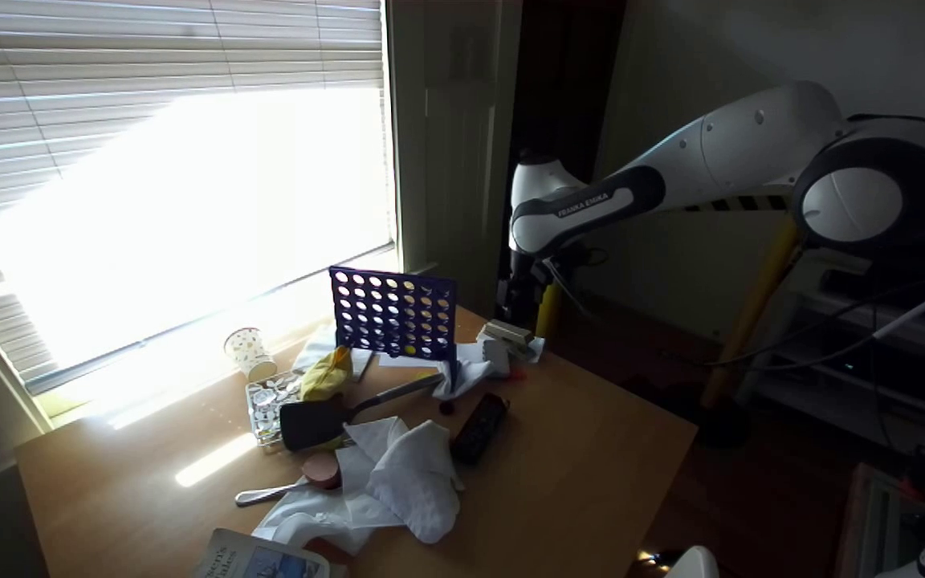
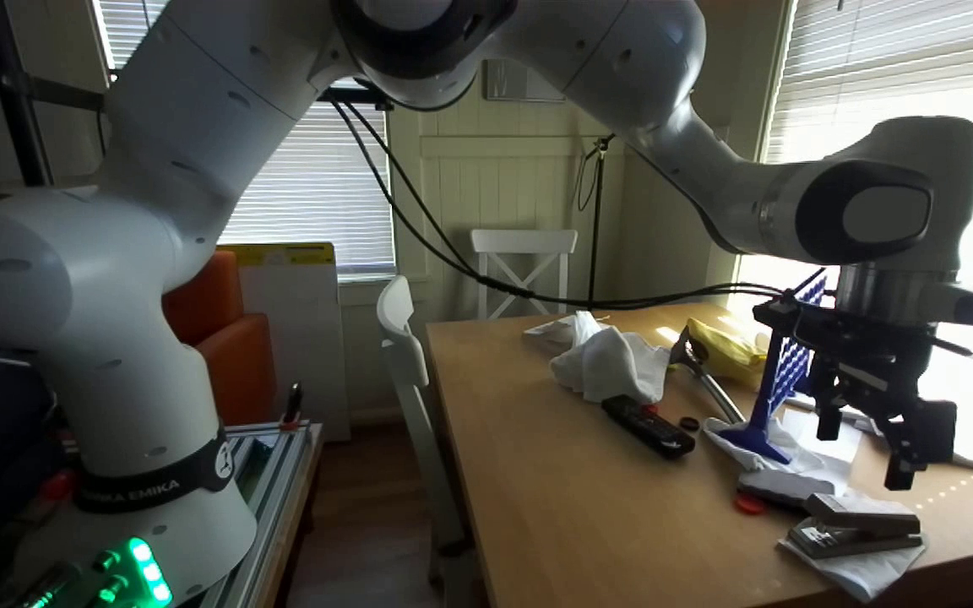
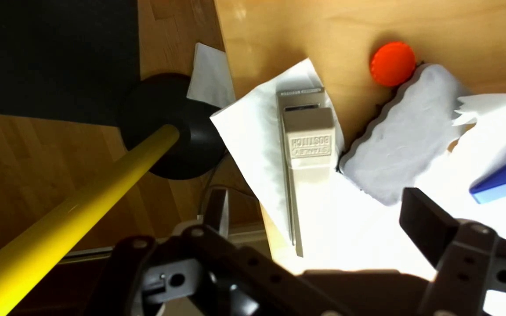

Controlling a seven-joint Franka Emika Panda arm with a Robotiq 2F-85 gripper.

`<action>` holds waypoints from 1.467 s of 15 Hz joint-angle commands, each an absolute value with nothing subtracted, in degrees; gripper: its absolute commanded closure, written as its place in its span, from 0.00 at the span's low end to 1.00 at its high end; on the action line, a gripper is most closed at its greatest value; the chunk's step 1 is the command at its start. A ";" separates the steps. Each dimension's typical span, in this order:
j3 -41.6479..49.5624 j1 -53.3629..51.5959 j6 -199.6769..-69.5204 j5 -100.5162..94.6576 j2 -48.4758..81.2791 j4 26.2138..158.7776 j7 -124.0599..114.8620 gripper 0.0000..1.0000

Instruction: Move the stapler forward

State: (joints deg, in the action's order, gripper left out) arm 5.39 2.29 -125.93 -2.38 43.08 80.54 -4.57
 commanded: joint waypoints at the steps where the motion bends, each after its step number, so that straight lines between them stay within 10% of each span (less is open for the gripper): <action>1: 3.99 3.89 -128.34 -0.65 47.04 77.02 -4.11 0.00; 18: 3.15 4.55 -128.95 0.02 50.60 75.42 -3.75 0.00; 22: 2.53 5.19 -130.61 0.83 51.93 74.59 -3.39 0.34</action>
